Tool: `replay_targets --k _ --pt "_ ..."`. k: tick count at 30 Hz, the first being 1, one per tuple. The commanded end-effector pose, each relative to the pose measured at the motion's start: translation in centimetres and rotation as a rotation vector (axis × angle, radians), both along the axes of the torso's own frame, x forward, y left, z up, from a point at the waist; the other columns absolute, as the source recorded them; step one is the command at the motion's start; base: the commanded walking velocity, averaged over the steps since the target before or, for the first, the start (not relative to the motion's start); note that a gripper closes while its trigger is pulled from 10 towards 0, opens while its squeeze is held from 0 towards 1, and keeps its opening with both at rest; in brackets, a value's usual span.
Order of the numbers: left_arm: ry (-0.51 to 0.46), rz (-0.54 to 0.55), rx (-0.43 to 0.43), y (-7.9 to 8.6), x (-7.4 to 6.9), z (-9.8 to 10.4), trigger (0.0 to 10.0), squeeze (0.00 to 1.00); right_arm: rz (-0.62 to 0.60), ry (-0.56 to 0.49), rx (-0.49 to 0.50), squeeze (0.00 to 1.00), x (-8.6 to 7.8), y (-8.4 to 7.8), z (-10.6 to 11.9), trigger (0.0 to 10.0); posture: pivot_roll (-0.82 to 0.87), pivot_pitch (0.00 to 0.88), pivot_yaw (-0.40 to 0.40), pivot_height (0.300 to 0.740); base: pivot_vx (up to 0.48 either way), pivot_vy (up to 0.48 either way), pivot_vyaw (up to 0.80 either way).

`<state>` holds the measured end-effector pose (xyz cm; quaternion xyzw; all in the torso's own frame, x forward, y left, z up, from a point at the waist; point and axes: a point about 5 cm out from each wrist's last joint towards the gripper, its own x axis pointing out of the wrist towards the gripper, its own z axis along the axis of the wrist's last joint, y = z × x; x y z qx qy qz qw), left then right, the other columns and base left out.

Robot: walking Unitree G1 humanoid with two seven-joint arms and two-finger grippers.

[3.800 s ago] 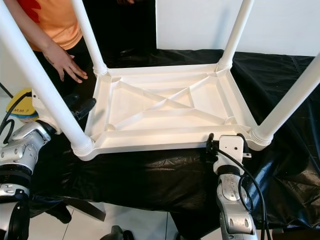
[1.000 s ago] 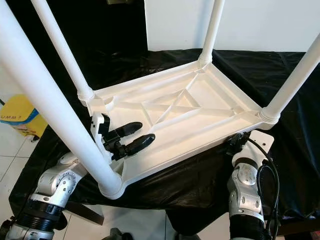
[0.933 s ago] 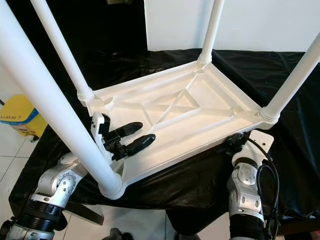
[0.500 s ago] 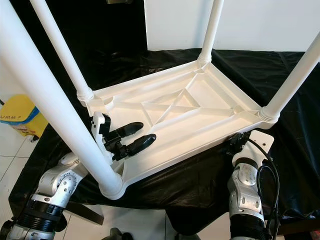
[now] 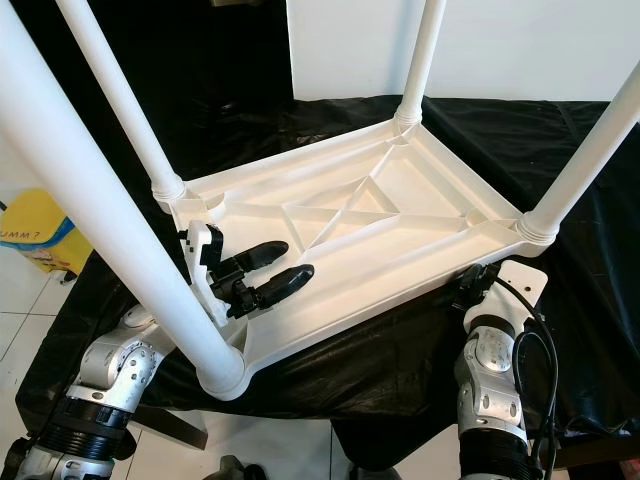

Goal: Building children table

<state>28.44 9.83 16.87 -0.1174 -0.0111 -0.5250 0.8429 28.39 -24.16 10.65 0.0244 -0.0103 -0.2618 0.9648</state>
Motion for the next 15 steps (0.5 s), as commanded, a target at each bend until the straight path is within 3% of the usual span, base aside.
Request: replay_targets --k 1,15 --pt "0.001 -0.02 0.016 0.15 0.05 -0.14 10.0 0.0 0.033 -0.017 0.005 0.0 0.21 0.46 0.12 10.0 -0.11 0.144 0.024 0.74 0.0 0.0 0.0" --pt "0.006 -0.003 0.016 0.58 -0.44 -0.25 10.0 0.0 0.048 -0.027 -0.008 0.0 0.28 0.32 0.57 10.0 -0.1 0.181 0.011 0.74 0.0 0.0 0.0"
